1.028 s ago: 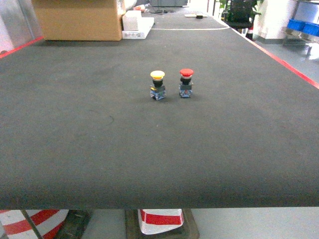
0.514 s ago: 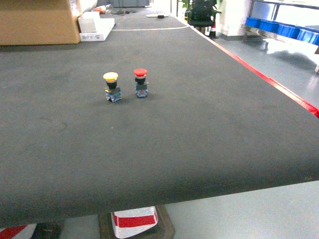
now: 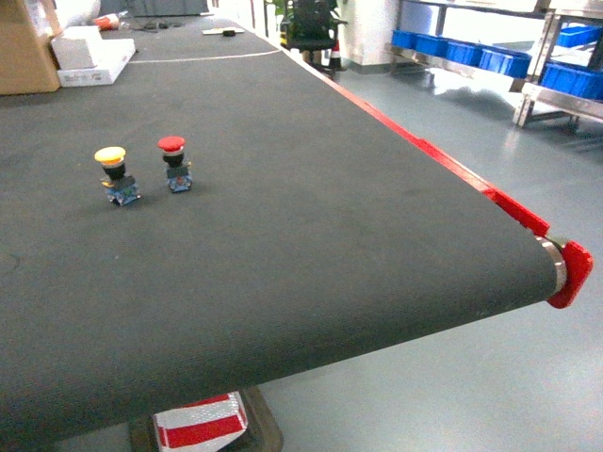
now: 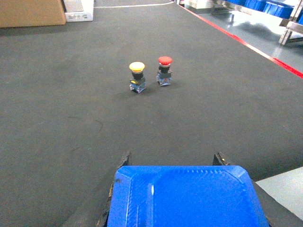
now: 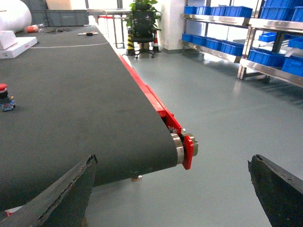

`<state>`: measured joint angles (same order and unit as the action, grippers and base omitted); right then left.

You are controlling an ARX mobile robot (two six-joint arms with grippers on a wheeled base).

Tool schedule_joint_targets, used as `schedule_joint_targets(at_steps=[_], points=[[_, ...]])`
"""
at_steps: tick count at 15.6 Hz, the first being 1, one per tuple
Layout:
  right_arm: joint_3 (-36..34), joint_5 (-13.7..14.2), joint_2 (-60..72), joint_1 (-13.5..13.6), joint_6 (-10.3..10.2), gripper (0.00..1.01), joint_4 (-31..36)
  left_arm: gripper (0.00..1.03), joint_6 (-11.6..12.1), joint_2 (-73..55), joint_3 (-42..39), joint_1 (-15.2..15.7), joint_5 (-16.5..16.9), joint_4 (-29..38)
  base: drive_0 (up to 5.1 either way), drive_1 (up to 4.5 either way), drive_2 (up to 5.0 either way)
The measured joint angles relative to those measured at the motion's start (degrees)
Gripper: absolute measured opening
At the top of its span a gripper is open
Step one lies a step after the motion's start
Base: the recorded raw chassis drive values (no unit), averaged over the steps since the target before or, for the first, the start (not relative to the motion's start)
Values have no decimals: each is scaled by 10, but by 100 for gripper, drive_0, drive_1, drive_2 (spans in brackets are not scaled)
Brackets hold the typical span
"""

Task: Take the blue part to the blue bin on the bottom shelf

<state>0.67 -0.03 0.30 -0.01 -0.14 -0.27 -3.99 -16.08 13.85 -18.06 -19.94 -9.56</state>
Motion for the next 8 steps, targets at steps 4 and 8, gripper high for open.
schedule_joint_targets(at_steps=[4,8], points=[[0,0,0,0,0,98,0,43,0,0,0,0,0,0,-158,-158,-158],[0,0,0,0,0,98,0,43,0,0,0,0,0,0,-168,-168,-168]])
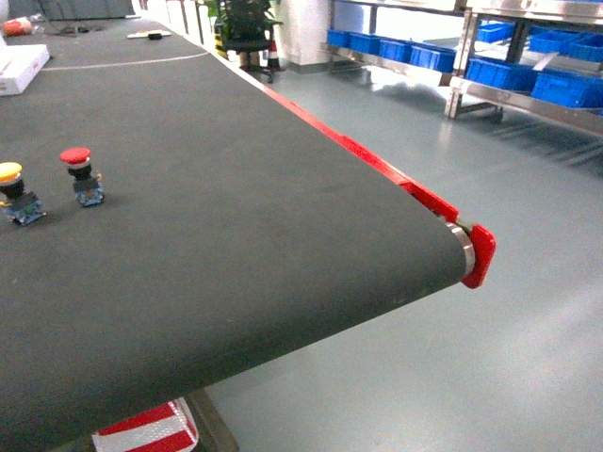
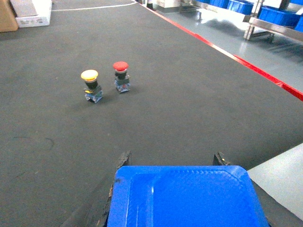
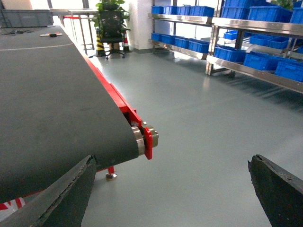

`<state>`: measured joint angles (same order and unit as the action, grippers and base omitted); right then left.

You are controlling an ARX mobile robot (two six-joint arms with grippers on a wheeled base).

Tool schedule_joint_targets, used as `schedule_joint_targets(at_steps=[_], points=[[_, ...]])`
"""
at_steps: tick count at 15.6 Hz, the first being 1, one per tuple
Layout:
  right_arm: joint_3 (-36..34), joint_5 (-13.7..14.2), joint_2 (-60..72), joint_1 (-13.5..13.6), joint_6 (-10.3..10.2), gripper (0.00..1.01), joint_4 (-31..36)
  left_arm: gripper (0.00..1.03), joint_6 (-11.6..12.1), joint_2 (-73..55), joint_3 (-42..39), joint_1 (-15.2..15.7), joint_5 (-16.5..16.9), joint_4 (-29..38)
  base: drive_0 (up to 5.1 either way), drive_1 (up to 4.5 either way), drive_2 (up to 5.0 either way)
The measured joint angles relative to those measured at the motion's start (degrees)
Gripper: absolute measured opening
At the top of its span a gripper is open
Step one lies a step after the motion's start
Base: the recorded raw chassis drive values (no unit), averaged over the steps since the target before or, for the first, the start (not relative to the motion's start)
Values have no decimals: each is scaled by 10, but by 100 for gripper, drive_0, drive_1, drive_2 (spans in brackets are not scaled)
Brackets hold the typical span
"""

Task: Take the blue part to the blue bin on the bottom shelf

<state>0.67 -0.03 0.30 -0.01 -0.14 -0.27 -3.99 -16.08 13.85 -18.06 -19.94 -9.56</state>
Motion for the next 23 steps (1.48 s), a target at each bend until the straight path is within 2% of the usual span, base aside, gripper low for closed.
schedule_joint_targets(at_steps=[23], points=[[0,0,0,0,0,98,0,43,0,0,0,0,0,0,-161,-161,-161]])
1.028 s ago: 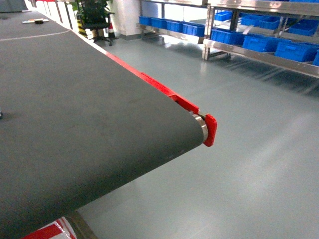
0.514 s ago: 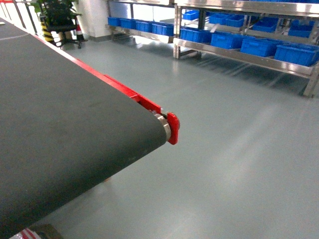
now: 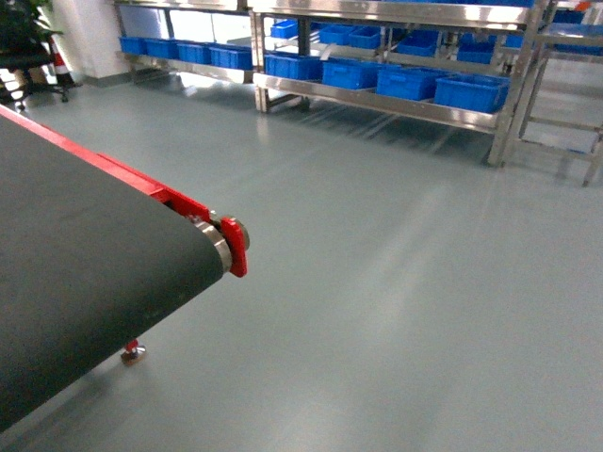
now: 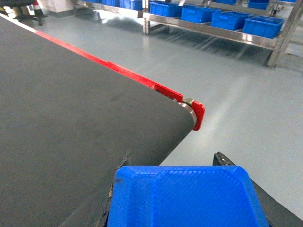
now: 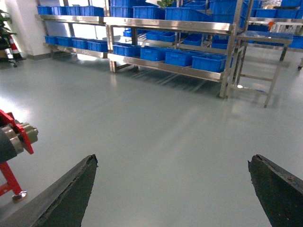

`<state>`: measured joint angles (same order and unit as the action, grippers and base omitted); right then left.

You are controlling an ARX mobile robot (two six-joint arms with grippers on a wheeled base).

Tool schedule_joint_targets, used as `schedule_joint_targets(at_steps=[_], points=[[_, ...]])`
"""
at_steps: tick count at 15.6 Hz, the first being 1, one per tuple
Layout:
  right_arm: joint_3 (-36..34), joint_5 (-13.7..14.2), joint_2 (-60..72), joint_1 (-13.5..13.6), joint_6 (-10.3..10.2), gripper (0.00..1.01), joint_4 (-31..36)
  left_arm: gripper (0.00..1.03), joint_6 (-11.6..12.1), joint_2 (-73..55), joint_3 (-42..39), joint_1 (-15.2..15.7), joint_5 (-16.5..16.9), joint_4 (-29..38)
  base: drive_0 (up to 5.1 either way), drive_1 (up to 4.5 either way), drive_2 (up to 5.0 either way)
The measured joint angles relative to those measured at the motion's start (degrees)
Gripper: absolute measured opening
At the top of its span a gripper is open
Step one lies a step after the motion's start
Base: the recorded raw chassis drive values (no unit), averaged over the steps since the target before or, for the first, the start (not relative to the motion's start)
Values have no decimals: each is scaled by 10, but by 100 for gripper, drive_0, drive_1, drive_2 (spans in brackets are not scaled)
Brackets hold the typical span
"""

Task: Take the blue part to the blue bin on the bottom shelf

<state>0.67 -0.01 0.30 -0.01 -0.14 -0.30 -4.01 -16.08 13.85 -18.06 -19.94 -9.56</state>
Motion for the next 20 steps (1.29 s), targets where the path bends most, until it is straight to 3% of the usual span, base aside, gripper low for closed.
schedule_joint_targets(at_steps=[20], points=[[0,0,0,0,0,98,0,43,0,0,0,0,0,0,-160,-160,-160]])
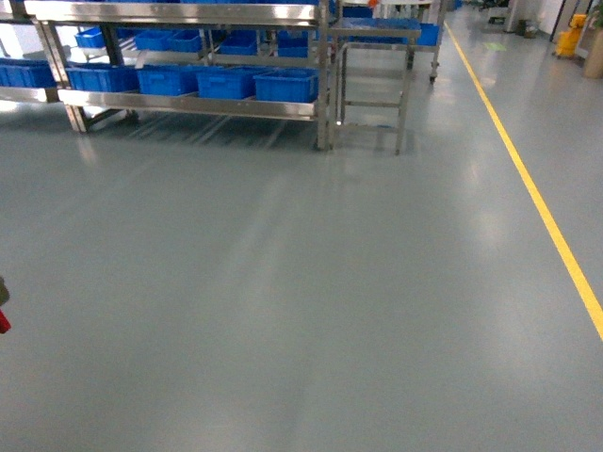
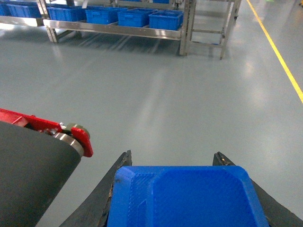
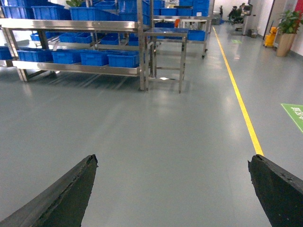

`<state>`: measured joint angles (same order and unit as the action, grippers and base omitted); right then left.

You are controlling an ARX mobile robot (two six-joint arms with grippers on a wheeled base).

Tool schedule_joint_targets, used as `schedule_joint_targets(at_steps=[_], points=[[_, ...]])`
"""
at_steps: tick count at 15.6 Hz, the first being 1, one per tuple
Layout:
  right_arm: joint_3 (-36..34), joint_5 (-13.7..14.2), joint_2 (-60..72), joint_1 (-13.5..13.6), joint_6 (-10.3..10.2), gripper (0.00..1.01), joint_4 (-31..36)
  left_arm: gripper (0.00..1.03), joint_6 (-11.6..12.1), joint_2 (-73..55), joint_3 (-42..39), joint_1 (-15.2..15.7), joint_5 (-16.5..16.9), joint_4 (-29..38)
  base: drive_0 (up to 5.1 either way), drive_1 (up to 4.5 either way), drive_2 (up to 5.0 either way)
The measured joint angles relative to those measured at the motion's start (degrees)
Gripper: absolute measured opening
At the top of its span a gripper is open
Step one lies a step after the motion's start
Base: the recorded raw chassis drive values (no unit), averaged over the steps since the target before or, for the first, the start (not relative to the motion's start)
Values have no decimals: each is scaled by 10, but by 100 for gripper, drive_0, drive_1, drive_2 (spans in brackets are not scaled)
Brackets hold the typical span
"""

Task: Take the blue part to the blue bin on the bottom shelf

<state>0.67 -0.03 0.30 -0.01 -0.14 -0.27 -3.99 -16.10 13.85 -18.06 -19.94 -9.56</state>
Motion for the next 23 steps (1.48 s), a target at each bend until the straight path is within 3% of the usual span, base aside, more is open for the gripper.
schedule_joint_targets(at_steps=[15,23], points=[[0,0,0,0,0,98,0,43,0,0,0,-1,0,0,-99,-99,-99],[0,0,0,0,0,98,4,43,0,-1,0,0,0,-1,-5,423,-434]])
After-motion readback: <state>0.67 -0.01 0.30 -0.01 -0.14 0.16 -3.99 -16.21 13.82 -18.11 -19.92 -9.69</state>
